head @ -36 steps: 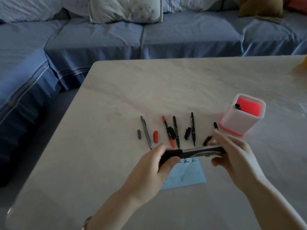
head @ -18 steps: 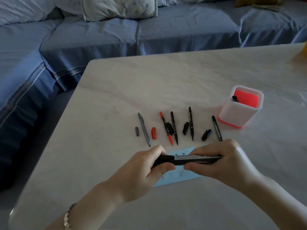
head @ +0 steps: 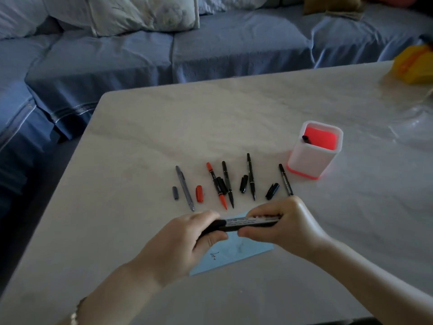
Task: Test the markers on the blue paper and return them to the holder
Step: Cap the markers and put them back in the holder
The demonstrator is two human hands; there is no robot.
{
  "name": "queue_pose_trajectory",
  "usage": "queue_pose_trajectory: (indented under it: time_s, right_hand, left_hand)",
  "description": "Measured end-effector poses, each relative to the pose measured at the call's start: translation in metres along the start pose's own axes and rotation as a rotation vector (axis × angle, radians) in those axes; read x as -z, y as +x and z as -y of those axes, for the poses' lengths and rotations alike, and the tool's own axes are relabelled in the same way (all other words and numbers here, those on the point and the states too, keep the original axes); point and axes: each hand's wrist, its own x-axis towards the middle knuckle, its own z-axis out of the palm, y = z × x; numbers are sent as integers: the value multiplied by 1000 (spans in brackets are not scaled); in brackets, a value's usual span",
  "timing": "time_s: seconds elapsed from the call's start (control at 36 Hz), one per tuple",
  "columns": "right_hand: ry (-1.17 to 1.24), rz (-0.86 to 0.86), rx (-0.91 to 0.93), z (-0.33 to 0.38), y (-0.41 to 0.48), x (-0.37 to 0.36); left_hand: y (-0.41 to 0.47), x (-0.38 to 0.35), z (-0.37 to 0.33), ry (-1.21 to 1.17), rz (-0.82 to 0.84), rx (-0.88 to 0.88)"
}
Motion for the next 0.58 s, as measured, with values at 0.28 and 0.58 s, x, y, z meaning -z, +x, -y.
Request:
queue_pose_trajectory:
  time_s: [0.28,0.58]
  right_hand:
    - [-505,104,250,-25,21,31]
    - [-256,-735,178,-23,34,100]
  left_hand:
    - [41,-20,-16,-69,-122,50]
    - [59,-36,16,128,-227,329]
